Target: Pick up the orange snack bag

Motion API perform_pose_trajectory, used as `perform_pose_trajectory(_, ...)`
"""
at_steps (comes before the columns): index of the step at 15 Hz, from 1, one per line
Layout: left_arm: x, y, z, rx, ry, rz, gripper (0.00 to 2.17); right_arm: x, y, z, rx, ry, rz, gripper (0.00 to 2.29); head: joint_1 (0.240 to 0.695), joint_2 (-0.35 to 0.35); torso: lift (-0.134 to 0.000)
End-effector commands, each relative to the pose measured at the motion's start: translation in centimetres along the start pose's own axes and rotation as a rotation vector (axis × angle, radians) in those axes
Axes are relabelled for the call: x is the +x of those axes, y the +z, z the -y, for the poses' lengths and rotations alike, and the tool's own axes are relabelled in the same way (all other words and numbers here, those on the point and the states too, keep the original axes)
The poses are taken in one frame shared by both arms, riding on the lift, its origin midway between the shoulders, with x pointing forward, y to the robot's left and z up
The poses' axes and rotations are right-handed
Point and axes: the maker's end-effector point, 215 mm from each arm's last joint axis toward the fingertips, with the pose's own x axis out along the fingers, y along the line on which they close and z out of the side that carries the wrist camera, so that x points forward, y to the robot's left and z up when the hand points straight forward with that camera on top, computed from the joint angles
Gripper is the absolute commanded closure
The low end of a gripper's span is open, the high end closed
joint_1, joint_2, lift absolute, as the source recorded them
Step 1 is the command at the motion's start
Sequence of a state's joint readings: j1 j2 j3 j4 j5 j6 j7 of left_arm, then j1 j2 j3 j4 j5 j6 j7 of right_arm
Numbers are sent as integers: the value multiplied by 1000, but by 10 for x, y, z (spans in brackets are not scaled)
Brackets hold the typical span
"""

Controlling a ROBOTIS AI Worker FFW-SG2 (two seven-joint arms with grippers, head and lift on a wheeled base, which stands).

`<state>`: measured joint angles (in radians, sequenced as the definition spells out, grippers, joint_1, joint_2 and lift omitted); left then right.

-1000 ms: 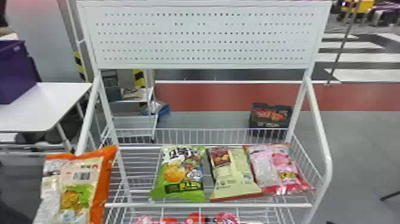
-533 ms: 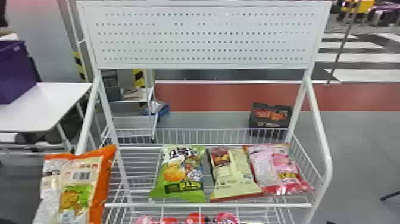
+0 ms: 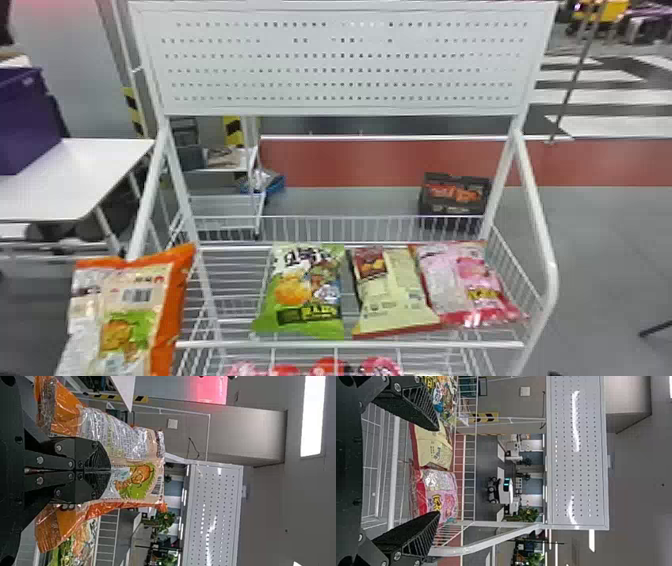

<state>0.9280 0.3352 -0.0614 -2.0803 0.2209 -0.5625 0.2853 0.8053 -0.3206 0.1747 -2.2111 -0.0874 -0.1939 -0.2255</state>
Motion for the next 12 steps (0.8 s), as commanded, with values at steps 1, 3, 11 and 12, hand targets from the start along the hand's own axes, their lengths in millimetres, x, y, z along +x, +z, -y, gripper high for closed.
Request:
perform_pose_trajectory(1, 0, 1, 0, -1, 1, 2, 1258, 0, 0, 1, -1, -1, 0, 140, 499, 0, 0)
perform_pose_trajectory(3, 0, 0, 0, 0, 1, 1, 1258, 1, 0, 1, -1, -1, 1, 140, 499, 0, 0)
perform_pose_trajectory(11, 0, 0, 0, -1, 1, 3, 1258, 1, 1, 1, -2, -3, 3, 140, 499, 0, 0)
perform_pose_trajectory(12, 0, 0, 0, -1, 1, 4, 1261, 1, 0, 1, -1, -2, 2, 140, 499, 0, 0)
